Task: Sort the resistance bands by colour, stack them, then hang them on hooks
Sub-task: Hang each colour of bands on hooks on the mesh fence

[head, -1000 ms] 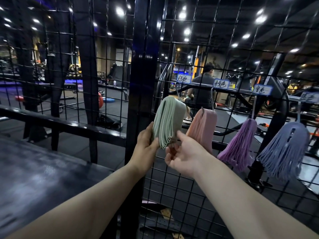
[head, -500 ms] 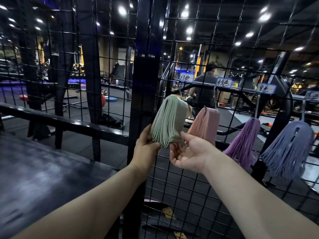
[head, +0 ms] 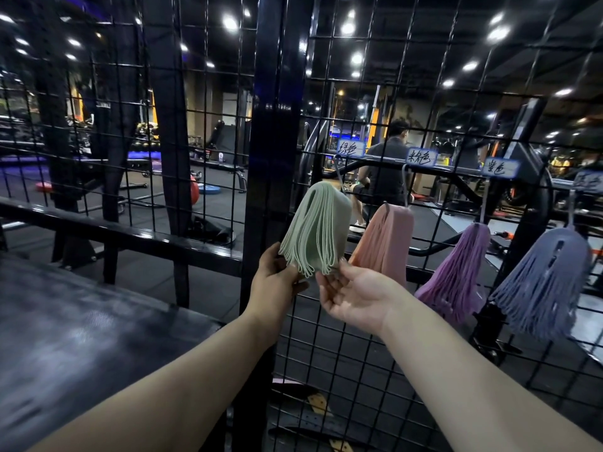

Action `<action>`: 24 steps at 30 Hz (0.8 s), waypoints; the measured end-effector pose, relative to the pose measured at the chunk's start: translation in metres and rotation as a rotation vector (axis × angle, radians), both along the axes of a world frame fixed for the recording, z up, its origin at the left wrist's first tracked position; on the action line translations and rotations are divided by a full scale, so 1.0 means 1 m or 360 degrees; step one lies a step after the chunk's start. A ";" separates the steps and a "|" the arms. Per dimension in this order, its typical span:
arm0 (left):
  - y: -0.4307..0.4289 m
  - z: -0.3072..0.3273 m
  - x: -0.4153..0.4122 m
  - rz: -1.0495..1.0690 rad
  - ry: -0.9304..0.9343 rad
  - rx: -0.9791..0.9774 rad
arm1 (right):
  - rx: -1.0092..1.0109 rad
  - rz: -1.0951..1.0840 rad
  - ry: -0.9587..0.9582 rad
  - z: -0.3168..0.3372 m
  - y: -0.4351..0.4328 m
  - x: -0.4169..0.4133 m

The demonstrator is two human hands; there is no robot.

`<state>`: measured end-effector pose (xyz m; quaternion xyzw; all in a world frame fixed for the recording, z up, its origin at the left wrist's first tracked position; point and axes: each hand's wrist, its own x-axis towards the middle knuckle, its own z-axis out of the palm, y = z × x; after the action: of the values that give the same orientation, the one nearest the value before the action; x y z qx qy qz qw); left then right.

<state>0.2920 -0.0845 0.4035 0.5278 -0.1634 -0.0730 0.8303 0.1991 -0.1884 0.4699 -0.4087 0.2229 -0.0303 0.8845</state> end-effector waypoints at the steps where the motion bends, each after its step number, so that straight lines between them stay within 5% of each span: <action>1: -0.001 0.000 0.000 0.0005 0.0009 -0.0002 | -0.0026 0.0011 0.0009 0.000 0.000 0.000; 8: -0.001 -0.003 -0.002 0.0086 -0.0009 0.0113 | -0.0078 -0.0046 0.0075 0.004 0.005 0.001; 12: 0.011 0.007 -0.006 0.0496 -0.0247 0.0369 | -0.0154 -0.0130 0.0123 0.005 0.001 0.002; 15: 0.023 0.031 0.000 0.0832 -0.0760 0.0709 | -0.0661 -0.0208 0.0084 0.008 0.007 -0.002; 20: 0.017 0.089 0.015 0.0826 -0.1141 0.0942 | -0.2307 -0.0522 -0.0148 0.044 0.011 0.000; 24: 0.002 0.115 0.027 0.0687 -0.1112 0.1159 | -0.2676 -0.0605 -0.0162 0.073 0.008 0.020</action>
<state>0.3192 -0.0825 0.5180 0.7954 -0.2817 0.2267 0.4864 0.2190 -0.1803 0.5427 -0.8816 0.1512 -0.3509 0.2772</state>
